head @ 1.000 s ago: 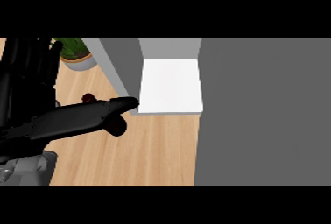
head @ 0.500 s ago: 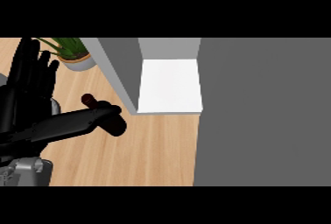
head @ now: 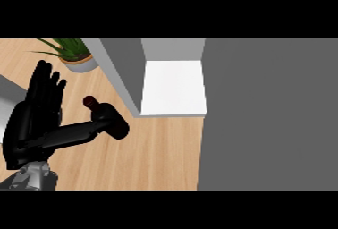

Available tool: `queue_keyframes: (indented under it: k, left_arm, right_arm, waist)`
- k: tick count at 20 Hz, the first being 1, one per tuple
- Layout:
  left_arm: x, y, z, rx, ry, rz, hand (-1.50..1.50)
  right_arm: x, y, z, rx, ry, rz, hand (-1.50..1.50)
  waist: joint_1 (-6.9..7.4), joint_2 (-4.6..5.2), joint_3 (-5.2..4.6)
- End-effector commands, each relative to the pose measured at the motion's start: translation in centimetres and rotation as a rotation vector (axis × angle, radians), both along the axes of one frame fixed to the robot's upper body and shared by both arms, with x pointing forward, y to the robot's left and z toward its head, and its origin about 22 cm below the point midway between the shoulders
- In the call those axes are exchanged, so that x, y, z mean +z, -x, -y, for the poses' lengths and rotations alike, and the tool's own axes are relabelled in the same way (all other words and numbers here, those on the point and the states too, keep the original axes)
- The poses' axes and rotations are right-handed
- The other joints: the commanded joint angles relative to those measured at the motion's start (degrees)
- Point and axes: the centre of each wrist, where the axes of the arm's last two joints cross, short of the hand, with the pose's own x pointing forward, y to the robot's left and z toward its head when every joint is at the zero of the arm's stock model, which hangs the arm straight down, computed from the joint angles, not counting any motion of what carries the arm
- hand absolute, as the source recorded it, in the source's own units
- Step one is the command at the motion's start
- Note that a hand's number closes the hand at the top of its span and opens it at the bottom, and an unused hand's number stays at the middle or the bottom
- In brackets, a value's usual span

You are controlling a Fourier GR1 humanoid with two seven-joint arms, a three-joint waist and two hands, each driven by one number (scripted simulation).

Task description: Pick up the wine, place it into the cabinet and close the cabinet

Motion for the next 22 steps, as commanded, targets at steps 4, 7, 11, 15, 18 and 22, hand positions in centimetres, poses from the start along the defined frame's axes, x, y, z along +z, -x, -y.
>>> queue_keyframes:
  k: [4, 7, 11, 15, 18, 22]
  left_arm:
    - [-2.8, -1.1, -1.4, -0.012, 0.011, -0.025, -1.50]
    - [-6.2, -1.8, -1.5, 0.007, -0.003, -0.051, -1.50]
    - [-6.9, -2.7, -1.6, -0.004, 0.006, -0.063, -1.50]
    - [-9.5, -2.7, -3.4, 0.035, 0.010, -0.084, -1.50]
    - [-12.4, -1.7, -4.0, 0.018, 0.006, -0.102, -1.50]
    - [-13.2, -2.9, -5.1, 0.018, 0.013, -0.118, -1.50]
  right_arm:
    - [3.3, 5.3, 1.7, 0.039, -0.043, 0.080, -1.50]
    - [3.1, 5.1, 1.7, 0.028, -0.034, 0.087, -1.50]
    - [4.1, 4.5, 1.4, 0.024, -0.047, 0.080, -1.50]
    - [3.8, 5.0, 1.5, 0.021, -0.038, 0.082, -1.50]
    - [3.5, 4.5, 1.3, 0.000, -0.038, 0.093, -1.50]
    - [3.8, 5.0, 1.8, 0.022, -0.032, 0.083, -1.50]
  waist:
    - [-0.38, -0.06, 0.06]
    - [-0.78, 0.03, 0.04]
    - [0.06, 0.14, -0.03]
    - [-0.30, 0.04, 0.01]
    - [-0.08, 0.05, -0.02]
    - [-0.36, 0.10, 0.00]
